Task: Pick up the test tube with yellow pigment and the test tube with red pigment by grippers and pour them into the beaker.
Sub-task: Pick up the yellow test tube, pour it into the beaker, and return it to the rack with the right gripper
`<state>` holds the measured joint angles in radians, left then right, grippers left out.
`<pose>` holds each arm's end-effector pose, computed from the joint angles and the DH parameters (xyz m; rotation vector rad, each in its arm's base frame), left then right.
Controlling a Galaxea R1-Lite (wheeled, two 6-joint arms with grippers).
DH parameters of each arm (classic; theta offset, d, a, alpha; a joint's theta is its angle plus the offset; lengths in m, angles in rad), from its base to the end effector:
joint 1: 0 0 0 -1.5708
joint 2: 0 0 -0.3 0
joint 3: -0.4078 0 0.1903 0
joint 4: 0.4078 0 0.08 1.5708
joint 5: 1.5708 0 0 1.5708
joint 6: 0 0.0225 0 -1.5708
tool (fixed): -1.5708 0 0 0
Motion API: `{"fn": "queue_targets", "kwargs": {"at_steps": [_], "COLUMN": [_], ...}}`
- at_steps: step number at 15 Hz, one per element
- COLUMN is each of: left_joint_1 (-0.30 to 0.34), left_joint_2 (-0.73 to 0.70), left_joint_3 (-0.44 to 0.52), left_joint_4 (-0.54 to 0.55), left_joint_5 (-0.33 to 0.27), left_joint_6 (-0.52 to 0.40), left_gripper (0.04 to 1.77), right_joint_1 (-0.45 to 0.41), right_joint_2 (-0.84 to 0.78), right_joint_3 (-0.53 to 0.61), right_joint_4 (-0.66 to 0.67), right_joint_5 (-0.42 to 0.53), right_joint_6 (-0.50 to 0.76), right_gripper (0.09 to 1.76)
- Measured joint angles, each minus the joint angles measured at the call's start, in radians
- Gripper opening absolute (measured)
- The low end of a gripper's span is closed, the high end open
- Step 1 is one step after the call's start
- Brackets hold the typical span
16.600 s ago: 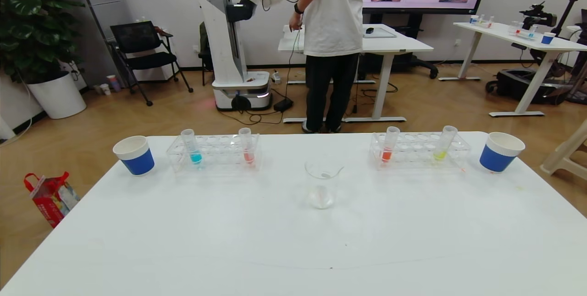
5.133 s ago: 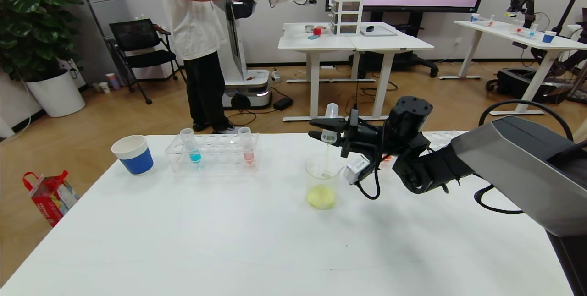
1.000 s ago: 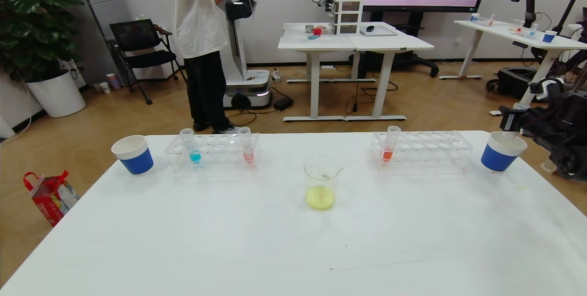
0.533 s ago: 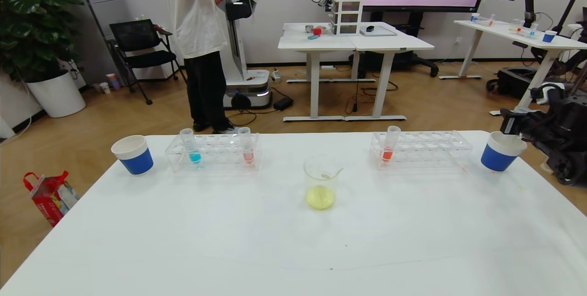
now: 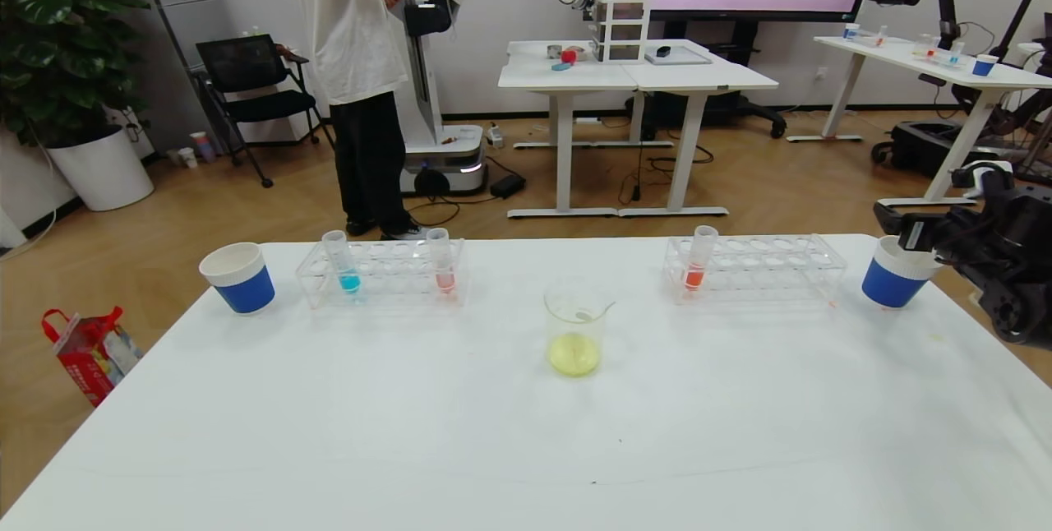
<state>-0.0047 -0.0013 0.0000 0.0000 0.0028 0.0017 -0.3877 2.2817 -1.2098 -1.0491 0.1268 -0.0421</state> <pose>-0.0229 0.0002 0.0754 0.0017 -0.0013 -0.0019 0.4157 -0.1667 0.1077 -0.0360 0.0276 -0.2604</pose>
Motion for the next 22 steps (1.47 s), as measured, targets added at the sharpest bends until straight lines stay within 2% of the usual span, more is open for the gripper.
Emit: {"fn": "queue_targets", "kwargs": {"at_steps": [3,6,9,11,13,17,22], "left_joint_1": [0.0,0.0,0.0,0.0,0.0,0.0,0.0], "left_joint_2": [0.0,0.0,0.0,0.0,0.0,0.0,0.0], "left_joint_3": [0.0,0.0,0.0,0.0,0.0,0.0,0.0], "left_joint_4": [0.0,0.0,0.0,0.0,0.0,0.0,0.0], "left_joint_5": [0.0,0.0,0.0,0.0,0.0,0.0,0.0], "left_joint_6": [0.0,0.0,0.0,0.0,0.0,0.0,0.0], "left_gripper": [1.75,1.75,1.75,1.75,1.75,1.75,1.75], "right_joint_1": [0.024,0.095,0.227,0.324,0.381,0.404,0.361], "right_joint_2": [-0.039,-0.128,-0.261,-0.35,-0.425,-0.596,-0.95], "right_joint_3": [0.009,0.019,0.06,0.124,0.189,0.32,0.501], "right_joint_4": [0.008,0.054,0.148,0.171,0.173,0.169,0.192], "right_joint_5": [0.0,-0.002,-0.003,-0.004,-0.005,-0.005,-0.005], "right_joint_6": [0.0,0.003,0.01,0.012,0.012,0.012,0.012], "right_gripper": [1.73,1.73,1.73,1.73,1.73,1.73,1.73]}}
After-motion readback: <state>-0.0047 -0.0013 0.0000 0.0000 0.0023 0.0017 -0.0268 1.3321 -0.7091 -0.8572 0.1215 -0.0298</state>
